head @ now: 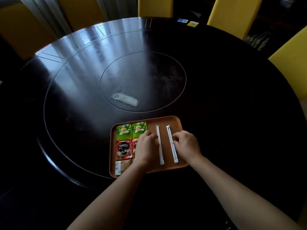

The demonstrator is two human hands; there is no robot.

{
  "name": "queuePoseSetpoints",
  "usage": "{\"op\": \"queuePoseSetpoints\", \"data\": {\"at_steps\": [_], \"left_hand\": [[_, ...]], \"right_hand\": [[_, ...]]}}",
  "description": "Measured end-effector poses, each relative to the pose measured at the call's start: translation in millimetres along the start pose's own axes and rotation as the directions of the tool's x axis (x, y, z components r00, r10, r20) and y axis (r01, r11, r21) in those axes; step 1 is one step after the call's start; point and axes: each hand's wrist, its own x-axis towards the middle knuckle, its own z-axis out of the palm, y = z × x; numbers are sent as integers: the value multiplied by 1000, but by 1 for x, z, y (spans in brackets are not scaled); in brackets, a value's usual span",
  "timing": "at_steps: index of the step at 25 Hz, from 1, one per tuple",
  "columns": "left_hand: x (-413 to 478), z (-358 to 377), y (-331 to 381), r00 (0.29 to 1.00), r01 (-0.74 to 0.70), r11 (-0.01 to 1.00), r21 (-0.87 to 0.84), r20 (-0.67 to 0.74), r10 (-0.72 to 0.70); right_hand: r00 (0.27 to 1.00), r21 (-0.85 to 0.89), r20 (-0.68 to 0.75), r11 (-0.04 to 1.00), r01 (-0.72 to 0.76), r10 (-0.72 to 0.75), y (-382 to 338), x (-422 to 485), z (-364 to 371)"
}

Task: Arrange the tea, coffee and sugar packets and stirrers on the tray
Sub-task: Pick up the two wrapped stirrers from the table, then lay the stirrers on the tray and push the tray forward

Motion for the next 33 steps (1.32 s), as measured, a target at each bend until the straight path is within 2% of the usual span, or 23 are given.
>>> {"op": "queuePoseSetpoints", "data": {"at_steps": [2, 3, 7, 19, 24, 26, 29, 33], "left_hand": [[-5, -1, -9, 981, -187, 964, 190, 91, 172], [-6, -2, -11, 970, -235, 940, 248, 130, 208], [-4, 2, -14, 950, -305, 886, 349, 176, 258], [1, 7, -18, 953, -294, 910, 292, 162, 256], [-16, -6, -25, 960, -278, 942, 189, 26, 278], [-29, -15, -36, 966, -244, 959, 145, -47, 253], [-56, -28, -67, 977, -129, 989, 66, -165, 138], [-84, -48, -110, 960, 126, 986, -107, -237, -149]], "right_hand": [[995, -63, 77, 995, 74, -69, 2, -2, 3], [990, -96, 111, 991, 95, -85, 1, -3, 4], [984, -160, 145, 978, 131, -108, -3, -4, 11], [986, -63, 98, 988, 140, -134, -3, 3, 16], [989, 10, 3, 989, 148, -148, 4, -4, 5], [992, 36, -50, 992, 120, -118, 11, -9, -2], [992, 39, -118, 998, 55, -50, 22, -20, -10], [989, 2, -145, 1000, -27, 27, 34, -29, -12]]}}
